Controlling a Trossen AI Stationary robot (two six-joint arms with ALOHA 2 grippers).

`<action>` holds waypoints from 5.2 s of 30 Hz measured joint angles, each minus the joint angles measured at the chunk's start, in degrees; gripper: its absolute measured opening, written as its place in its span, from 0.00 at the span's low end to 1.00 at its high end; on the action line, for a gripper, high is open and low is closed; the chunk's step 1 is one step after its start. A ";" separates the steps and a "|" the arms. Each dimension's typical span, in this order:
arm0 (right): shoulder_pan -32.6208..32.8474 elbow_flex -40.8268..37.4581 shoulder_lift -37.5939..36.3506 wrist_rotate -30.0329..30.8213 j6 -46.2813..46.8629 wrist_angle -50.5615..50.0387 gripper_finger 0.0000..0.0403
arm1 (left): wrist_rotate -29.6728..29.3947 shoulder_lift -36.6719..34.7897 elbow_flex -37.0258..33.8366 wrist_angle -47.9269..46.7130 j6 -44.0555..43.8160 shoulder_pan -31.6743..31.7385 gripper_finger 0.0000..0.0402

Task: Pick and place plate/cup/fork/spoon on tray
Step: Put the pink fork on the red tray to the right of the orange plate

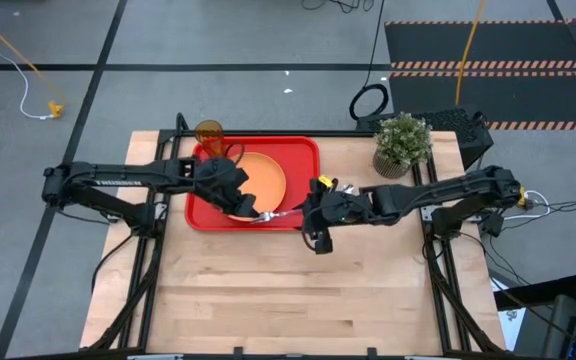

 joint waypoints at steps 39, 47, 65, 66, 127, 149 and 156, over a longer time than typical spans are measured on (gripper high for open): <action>-0.44 -0.04 4.70 2.78 -11.15 -3.49 0.12 | 5.48 7.58 -0.02 10.30 -3.18 0.12 0.00; -0.35 -0.04 4.70 2.72 -6.51 -3.51 0.09 | 5.52 7.58 -0.02 10.29 -3.48 0.12 0.01; -0.33 -0.04 4.68 -1.25 13.56 -6.41 0.09 | 2.77 0.41 -0.02 14.00 -2.41 4.49 0.45; -0.35 -0.04 4.68 -1.80 15.63 -6.52 0.09 | 2.10 -0.77 -0.02 13.84 -1.45 5.22 0.44; -19.28 5.25 20.64 14.91 91.68 4.34 0.08 | -10.26 -19.00 0.00 4.47 27.90 17.37 0.33; -18.39 5.31 28.98 13.11 89.94 4.22 0.08 | -9.71 -19.00 0.00 4.26 23.35 15.42 0.33; -18.61 5.29 29.03 13.03 89.61 2.17 0.11 | -9.73 -19.00 0.00 4.27 23.61 15.42 0.33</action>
